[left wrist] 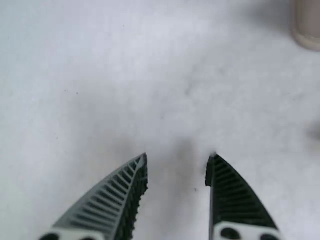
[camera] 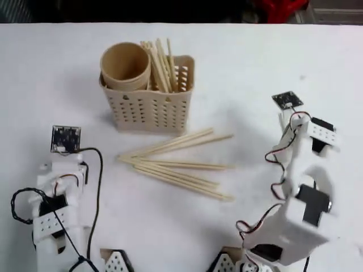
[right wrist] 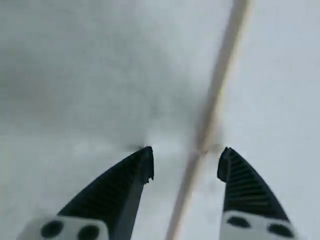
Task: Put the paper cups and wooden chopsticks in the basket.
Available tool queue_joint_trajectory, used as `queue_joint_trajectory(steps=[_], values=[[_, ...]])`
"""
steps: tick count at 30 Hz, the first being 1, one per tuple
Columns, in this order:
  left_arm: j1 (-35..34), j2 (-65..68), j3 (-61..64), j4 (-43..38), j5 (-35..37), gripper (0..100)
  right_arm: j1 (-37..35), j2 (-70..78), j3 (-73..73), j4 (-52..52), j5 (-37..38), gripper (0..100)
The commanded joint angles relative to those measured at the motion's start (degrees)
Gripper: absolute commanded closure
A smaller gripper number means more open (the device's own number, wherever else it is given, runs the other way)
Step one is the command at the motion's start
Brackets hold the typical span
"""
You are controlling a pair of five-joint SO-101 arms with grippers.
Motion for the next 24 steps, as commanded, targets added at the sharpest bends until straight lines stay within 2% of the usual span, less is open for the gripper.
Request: queue_joint_trajectory(steps=[1, 10, 14, 18, 24], values=[[0.66, -0.92, -0.18, -1.14, -0.62, 80, 1.45, 4.79, -5.10, -0.75, 0.53, 80.6], [0.66, -0.92, -0.18, -1.14, -0.62, 80, 4.70, 13.41, -12.13, -0.31, 0.09, 97.8], [0.66, -0.92, -0.18, -1.14, -0.62, 80, 5.58, 12.35, -12.92, 2.33, 0.09, 98.2], [0.66, -0.92, -0.18, -1.14, -0.62, 80, 5.58, 5.49, -13.27, 7.87, -0.18, 98.2], [0.66, -0.92, -0.18, -1.14, -0.62, 80, 5.23, -14.55, -12.92, 14.20, -8.70, 98.2]])
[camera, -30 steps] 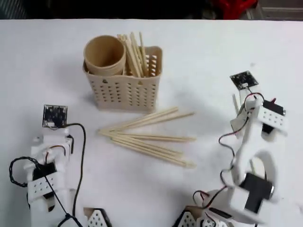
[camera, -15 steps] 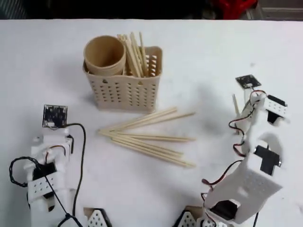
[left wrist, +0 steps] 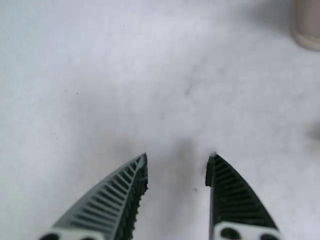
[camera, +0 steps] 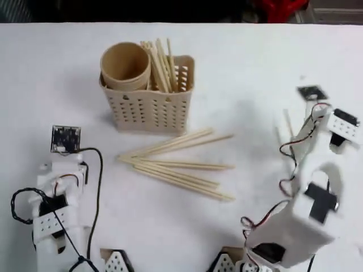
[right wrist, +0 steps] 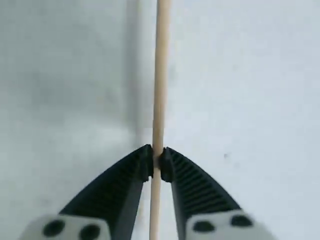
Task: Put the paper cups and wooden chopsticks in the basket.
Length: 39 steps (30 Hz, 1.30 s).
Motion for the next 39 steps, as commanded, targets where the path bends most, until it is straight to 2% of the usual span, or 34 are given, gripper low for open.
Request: queue_joint_trajectory(steps=[1, 4, 6, 11, 17, 21, 26, 34, 39], values=[[0.66, -0.92, -0.18, -1.14, -0.62, 80, -0.13, -15.96, -0.62, 2.68, -4.57, 98.2], [0.66, -0.92, -0.18, -1.14, -0.62, 80, -2.59, -27.47, -0.62, 4.44, -10.02, 98.2], [0.66, -0.92, -0.18, -1.14, -0.62, 80, -6.73, -34.95, -0.79, 4.97, -14.59, 98.2], [0.66, -0.92, -0.18, -1.14, -0.62, 80, -23.69, -49.63, -2.37, 4.00, -26.46, 98.2], [0.66, -0.92, -0.18, -1.14, -0.62, 80, -40.57, -48.48, -11.08, -6.46, -38.24, 98.2], [0.66, -0.92, -0.18, -1.14, -0.62, 80, -48.22, -43.30, -12.31, -20.62, -39.30, 98.1], [0.66, -0.92, -0.18, -1.14, -0.62, 80, -52.00, -34.86, -12.31, -34.15, -39.30, 98.1], [0.66, -0.92, -0.18, -1.14, -0.62, 80, -52.26, -27.30, -7.12, -36.70, -39.30, 98.1], [0.66, -0.92, -0.18, -1.14, -0.62, 80, -51.65, -27.30, 2.64, -44.26, -39.30, 98.0]])
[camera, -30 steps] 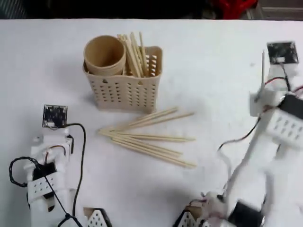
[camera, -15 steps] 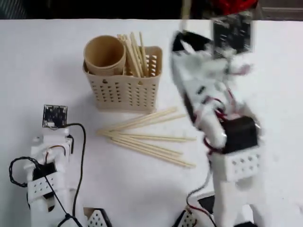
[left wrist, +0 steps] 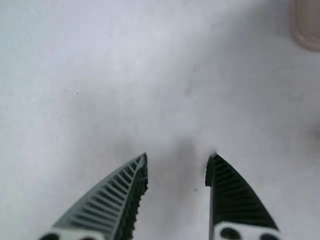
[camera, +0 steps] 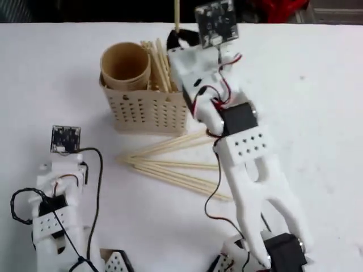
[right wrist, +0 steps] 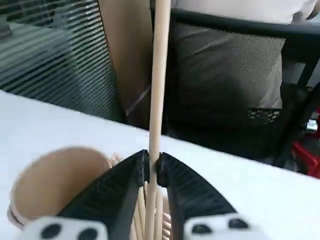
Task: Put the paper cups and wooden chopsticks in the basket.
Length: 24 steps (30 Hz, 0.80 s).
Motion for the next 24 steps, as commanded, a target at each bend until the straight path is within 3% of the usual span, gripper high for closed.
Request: queue_joint_trajectory(steps=[1, 4, 9, 16, 21, 24], values=[[0.66, -0.92, -0.18, -1.14, -0.62, 80, 1.01, -0.22, 3.87, -4.70, -0.35, 97.8], [0.66, -0.92, -0.18, -1.14, -0.62, 80, 1.54, -0.22, 5.19, -4.35, -0.35, 89.2], [0.66, -0.92, -0.18, -1.14, -0.62, 80, 0.66, -2.95, 3.34, 5.76, -0.35, 72.2], [0.66, -0.92, -0.18, -1.14, -0.62, 80, 0.22, -17.27, 3.52, 32.13, 0.35, 74.1], [0.66, -0.92, -0.18, -1.14, -0.62, 80, -5.93, -22.20, 3.69, 45.93, 18.37, 78.9], [0.66, -0.92, -0.18, -1.14, -0.62, 80, -11.65, -19.38, 5.80, 52.53, 24.44, 78.9]])
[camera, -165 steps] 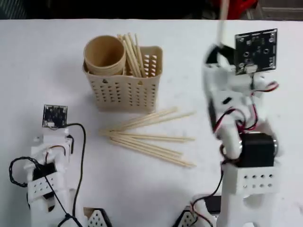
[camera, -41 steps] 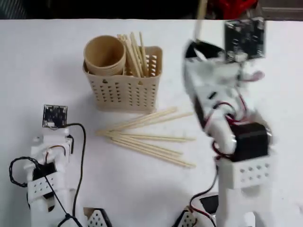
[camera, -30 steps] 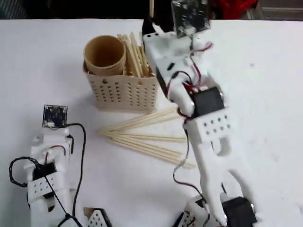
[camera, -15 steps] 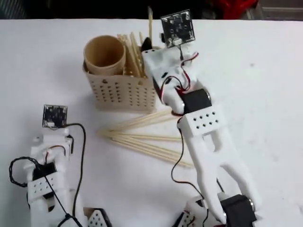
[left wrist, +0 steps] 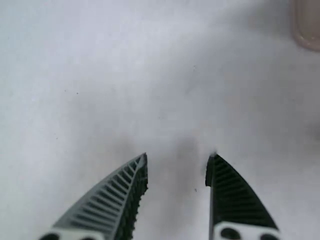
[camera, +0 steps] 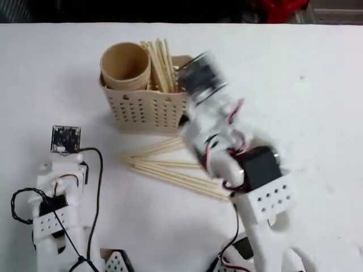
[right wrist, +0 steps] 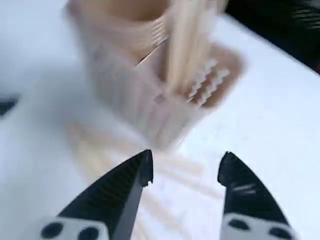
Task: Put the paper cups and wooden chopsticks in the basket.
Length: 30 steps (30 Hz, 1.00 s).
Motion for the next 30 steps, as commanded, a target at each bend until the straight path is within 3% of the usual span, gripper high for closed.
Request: queue_joint_trajectory(steps=[1, 5, 13, 26, 30], values=[[0.66, -0.92, -0.18, -1.14, -0.62, 80, -6.02, 2.33, 1.93, 5.85, 6.51, 78.9], [0.66, -0.92, -0.18, -1.14, -0.62, 80, -10.86, 8.66, 13.01, 0.22, 12.40, 78.9], [0.66, -0.92, -0.18, -1.14, -0.62, 80, -12.09, 20.97, 28.04, -22.90, 14.24, 78.9], [0.66, -0.92, -0.18, -1.05, -0.62, 80, -10.51, 35.03, 29.27, -32.48, 16.53, 79.4], [0.66, -0.92, -0.18, -1.05, -0.62, 80, -10.51, 34.95, 29.27, -32.48, 16.53, 85.5]])
